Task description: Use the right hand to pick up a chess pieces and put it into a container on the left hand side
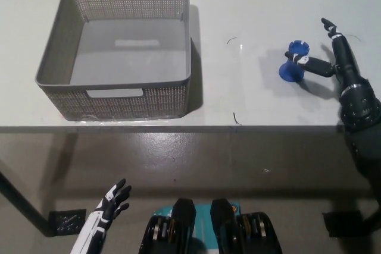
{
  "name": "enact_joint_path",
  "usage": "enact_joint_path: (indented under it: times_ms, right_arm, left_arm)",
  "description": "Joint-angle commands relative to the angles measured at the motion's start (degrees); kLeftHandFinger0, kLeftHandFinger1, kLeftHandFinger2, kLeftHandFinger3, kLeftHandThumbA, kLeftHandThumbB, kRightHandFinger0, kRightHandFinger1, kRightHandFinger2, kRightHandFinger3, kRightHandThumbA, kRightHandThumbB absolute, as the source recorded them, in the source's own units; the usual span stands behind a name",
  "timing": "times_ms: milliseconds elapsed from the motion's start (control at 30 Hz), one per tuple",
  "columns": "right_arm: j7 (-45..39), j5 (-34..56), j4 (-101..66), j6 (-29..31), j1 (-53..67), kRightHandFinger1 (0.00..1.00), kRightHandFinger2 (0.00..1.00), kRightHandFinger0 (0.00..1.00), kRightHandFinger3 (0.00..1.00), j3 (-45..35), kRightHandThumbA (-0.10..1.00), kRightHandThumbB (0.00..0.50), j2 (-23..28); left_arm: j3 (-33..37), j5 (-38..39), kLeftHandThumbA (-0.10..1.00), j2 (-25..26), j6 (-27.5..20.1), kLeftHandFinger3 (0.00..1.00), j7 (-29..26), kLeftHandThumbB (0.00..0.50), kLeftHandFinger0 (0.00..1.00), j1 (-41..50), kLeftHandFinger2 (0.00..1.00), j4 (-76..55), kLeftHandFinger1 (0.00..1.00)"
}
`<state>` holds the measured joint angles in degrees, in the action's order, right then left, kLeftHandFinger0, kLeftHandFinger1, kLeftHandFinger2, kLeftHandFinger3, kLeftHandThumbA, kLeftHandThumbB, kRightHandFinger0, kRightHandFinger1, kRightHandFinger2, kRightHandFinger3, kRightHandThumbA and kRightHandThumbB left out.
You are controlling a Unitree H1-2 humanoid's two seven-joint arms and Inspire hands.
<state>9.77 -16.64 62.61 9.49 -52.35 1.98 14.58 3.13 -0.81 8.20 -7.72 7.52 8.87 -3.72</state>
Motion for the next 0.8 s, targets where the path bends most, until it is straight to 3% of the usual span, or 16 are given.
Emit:
enact_joint_path:
  times_ms: [0,167,400,633,767]
  right_arm:
    - [2.9,-0.4,2.0,3.9,-4.9,1.0,1.0,1.0,1.0,1.1,0.99,0.402,1.5]
    - [2.3,0.3,6.3,5.3,-7.6,1.0,1.0,1.0,1.0,2.3,0.98,0.449,1.0]
    - [2.5,0.4,9.3,5.3,-9.5,1.0,1.0,1.0,1.0,3.4,0.96,0.439,-0.4]
    - [2.2,0.6,10.7,3.7,-11.0,1.0,1.0,1.0,1.0,4.1,1.0,0.492,-1.6]
    - [2.2,0.9,11.5,3.4,-11.7,1.0,1.0,1.0,1.0,4.1,0.99,0.467,-2.3]
  left_arm:
    - [0.7,-0.1,1.0,0.8,-3.0,1.0,1.2,0.249,1.0,-0.5,1.0,0.0,1.0]
    - [1.2,-0.7,1.0,1.1,-3.4,1.0,1.2,0.242,1.0,-1.2,1.0,0.7,1.0]
    - [1.6,-1.1,1.0,1.4,-3.6,1.0,1.1,0.236,1.0,-2.1,1.0,1.0,1.0]
    - [1.8,-1.1,1.0,1.7,-3.0,1.0,1.2,0.219,1.0,-2.9,1.0,0.6,1.0]
    - [1.6,-1.2,1.0,1.7,-3.2,1.0,1.1,0.22,1.0,-3.0,1.0,0.5,1.0]
